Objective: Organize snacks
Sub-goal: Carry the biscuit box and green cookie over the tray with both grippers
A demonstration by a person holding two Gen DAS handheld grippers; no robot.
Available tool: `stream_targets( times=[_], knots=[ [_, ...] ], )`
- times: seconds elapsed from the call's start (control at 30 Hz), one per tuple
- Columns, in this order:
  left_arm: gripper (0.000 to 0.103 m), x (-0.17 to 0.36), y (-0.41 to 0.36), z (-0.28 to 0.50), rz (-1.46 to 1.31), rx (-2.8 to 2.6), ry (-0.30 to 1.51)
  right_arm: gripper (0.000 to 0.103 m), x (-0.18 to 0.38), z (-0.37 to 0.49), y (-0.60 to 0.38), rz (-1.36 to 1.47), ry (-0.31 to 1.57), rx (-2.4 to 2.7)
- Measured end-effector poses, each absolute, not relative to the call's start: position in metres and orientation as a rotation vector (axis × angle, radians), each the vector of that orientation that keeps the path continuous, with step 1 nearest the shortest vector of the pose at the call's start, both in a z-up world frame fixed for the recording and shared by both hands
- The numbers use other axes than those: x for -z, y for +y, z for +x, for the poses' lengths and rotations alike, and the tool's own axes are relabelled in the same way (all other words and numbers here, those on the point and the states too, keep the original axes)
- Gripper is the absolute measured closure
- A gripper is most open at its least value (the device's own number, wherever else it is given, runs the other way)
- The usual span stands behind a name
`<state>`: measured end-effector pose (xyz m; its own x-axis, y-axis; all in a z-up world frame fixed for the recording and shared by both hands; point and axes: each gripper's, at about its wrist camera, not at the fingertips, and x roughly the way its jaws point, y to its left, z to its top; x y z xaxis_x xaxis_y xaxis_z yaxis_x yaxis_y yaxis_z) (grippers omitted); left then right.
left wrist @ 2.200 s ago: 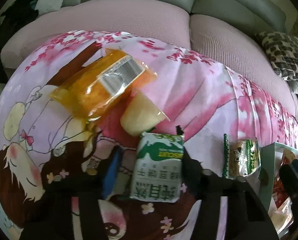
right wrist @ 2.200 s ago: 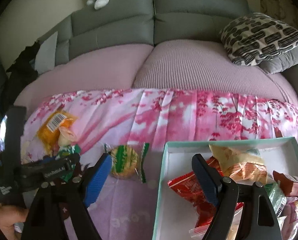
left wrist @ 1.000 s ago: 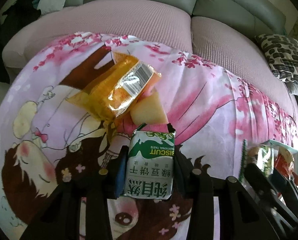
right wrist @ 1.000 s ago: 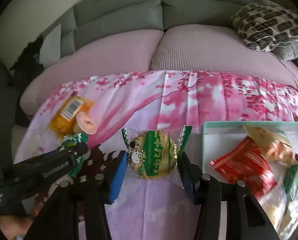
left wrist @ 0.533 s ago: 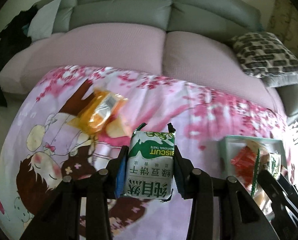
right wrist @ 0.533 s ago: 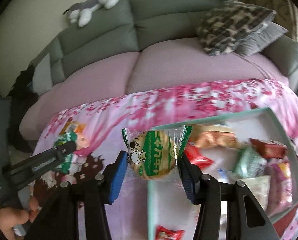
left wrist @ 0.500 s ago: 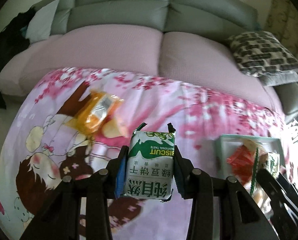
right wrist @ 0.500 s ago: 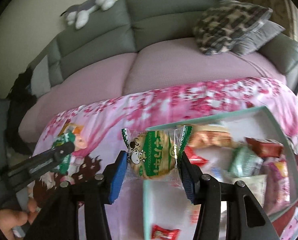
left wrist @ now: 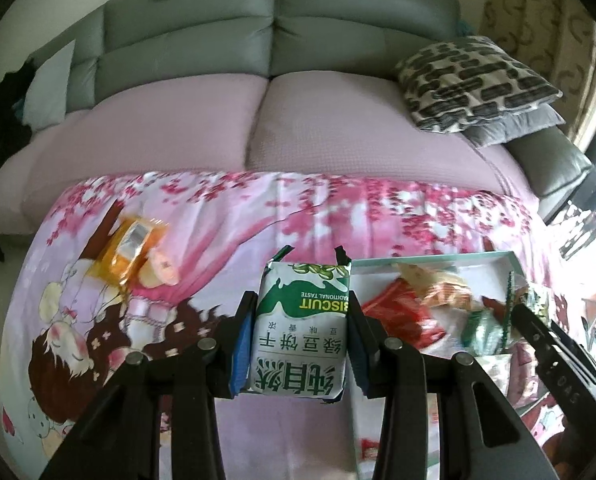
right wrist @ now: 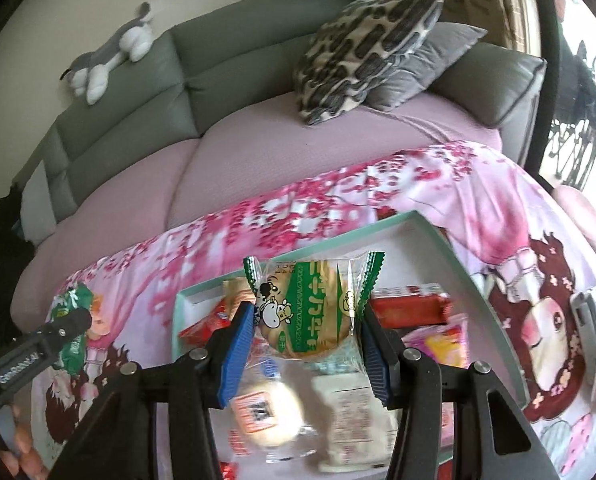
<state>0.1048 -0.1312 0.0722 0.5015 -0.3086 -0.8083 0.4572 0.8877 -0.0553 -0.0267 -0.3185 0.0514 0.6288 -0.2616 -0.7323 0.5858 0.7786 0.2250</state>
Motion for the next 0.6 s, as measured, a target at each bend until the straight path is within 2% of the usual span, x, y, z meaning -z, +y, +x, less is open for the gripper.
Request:
stream_targets(
  times=[0.6],
  knots=[
    [0.06,-0.072,-0.233,0.061,0.35,0.583,0.923,0.049,-0.032,-0.065,-0.374,0.62,0.748,0.537]
  ],
)
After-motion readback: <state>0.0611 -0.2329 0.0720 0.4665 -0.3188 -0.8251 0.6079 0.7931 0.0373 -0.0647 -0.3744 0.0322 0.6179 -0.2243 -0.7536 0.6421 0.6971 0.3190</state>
